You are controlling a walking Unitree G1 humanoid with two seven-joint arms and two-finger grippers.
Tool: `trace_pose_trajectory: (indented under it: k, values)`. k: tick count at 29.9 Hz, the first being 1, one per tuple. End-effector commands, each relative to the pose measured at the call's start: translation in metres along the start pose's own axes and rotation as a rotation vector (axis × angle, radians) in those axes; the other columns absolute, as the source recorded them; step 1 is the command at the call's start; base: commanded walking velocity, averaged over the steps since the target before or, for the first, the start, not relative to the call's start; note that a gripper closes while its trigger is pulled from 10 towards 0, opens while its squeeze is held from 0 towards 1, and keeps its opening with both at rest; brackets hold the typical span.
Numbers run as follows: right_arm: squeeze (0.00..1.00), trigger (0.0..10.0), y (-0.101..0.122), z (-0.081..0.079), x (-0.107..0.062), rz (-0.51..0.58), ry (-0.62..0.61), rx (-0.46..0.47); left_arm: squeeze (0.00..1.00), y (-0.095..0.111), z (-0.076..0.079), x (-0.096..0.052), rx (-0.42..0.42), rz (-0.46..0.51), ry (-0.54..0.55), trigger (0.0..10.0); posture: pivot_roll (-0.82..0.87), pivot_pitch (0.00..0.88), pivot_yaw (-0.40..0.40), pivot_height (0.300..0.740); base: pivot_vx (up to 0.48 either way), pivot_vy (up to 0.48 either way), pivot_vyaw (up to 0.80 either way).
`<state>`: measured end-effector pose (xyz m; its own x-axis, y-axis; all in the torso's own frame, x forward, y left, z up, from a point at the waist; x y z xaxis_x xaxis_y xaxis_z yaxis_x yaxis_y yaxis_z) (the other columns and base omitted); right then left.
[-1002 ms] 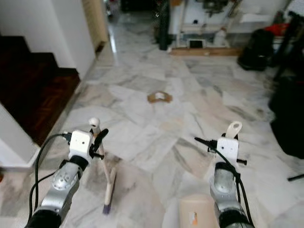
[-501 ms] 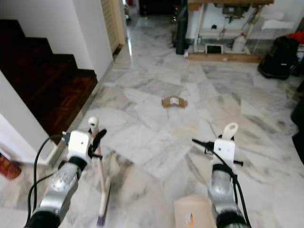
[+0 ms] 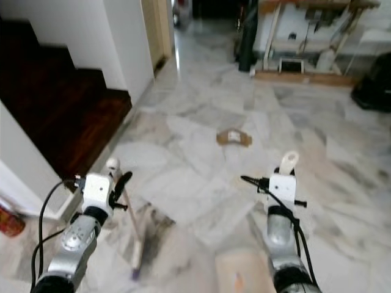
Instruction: Sweep floor
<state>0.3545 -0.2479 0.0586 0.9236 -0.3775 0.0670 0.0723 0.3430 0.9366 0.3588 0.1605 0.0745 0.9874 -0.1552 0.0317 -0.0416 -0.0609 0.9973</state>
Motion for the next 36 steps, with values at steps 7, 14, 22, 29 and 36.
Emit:
trace_pose_trajectory:
  k: [7, 14, 22, 29, 36]
  values:
    - [0.00, 10.0, -0.001, 0.012, 0.003, 0.006, -0.021, -0.032, 0.00, 0.016, 0.005, 0.008, 0.012, 0.050, -0.015, 10.0, 0.02, 0.000, 0.056, 0.740, 0.313, 0.000, 0.00]
    - [0.00, 10.0, 0.000, 0.011, 0.003, 0.013, -0.018, -0.035, 0.00, 0.016, 0.003, 0.008, 0.013, 0.050, -0.009, 10.0, 0.02, 0.000, 0.055, 0.740, 0.315, 0.000, 0.00]
    - [0.00, 10.0, 0.001, 0.009, 0.003, 0.018, 0.000, -0.065, 0.00, 0.016, 0.003, 0.008, 0.010, 0.048, -0.010, 10.0, 0.02, 0.000, 0.056, 0.740, 0.314, 0.000, 0.00]
    - [0.00, 10.0, 0.002, 0.005, 0.001, 0.028, 0.019, -0.049, 0.00, 0.013, 0.003, 0.008, 0.008, 0.042, -0.003, 10.0, 0.02, 0.000, 0.055, 0.740, 0.313, 0.000, 0.55]
    - [0.00, 10.0, 0.002, 0.007, 0.001, 0.029, 0.014, -0.037, 0.00, 0.008, -0.005, 0.004, -0.049, 0.030, 0.042, 10.0, 0.02, 0.000, 0.052, 0.740, 0.311, 0.000, 0.00]
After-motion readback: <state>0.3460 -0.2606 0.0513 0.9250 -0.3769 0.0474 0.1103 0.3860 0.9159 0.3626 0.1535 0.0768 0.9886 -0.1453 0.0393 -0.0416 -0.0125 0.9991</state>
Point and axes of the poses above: a point about 5 cm out from each wrist's last joint towards the gripper, its own x axis pointing out of the wrist towards the gripper, its own y axis along the axis of the wrist's last joint, z = x × y, the point moved 6 cm from there along x, pointing out of the wrist towards the gripper, and after that the axes turned 7 degrees about -x, right-handed, at the moved point
